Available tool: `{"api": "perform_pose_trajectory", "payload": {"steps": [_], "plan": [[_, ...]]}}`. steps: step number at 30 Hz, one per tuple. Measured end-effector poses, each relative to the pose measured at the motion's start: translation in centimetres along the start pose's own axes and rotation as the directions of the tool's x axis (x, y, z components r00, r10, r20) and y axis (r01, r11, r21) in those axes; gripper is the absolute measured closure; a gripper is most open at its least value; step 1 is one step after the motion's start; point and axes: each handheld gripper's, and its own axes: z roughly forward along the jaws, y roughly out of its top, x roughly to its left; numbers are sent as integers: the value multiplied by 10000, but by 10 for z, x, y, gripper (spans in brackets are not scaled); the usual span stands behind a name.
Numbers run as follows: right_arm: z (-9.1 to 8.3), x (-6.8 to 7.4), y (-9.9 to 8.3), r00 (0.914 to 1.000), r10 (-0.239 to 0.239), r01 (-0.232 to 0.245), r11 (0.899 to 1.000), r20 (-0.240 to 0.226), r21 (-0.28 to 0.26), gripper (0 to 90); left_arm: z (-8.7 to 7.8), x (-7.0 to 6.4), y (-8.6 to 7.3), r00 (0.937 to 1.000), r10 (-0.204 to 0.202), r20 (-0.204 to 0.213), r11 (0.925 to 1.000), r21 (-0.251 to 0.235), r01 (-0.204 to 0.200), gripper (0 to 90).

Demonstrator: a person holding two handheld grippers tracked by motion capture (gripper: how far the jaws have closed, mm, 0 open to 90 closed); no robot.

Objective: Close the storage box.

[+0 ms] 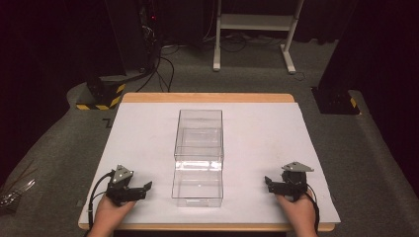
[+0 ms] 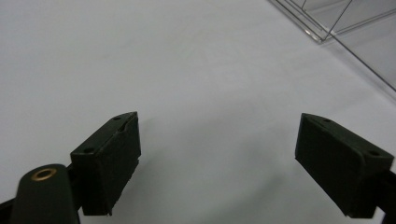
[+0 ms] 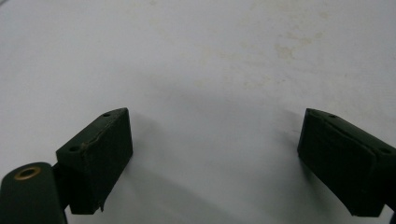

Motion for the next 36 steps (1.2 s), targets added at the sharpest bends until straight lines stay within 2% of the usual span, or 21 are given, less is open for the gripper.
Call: {"api": "perform_pose_trajectory", "payload": {"steps": [10, 14, 21, 26, 27, 36], "plan": [[0, 0, 0, 10000, -4, 4, 10000, -5, 12, 103, -14, -5, 7, 9994, 23, 340, 9985, -551, -4, 151], [0, 0, 0, 10000, 0, 0, 10000, -4, 12, 103, -19, -10, 12, 9987, 217, 463, 9969, -769, -181, 152], [0, 0, 0, 10000, 1, -1, 10000, -3, 13, 103, -24, -16, 17, 9973, 334, 657, 9948, -985, -268, 153], [0, 0, 0, 10000, -1, 1, 10000, -1, 14, 103, -28, -18, 20, 9957, 343, 855, 9925, -1197, -239, 153], [0, 0, 0, 10000, 13, -13, 10000, -10, 24, 104, -29, -20, 20, 9953, 245, 940, 9916, -1290, -122, 153], [0, 0, 0, 10000, -6, 6, 10000, 8, 16, 103, -35, -26, 25, 9926, 431, 1131, 9863, -1630, -242, 153]]}}
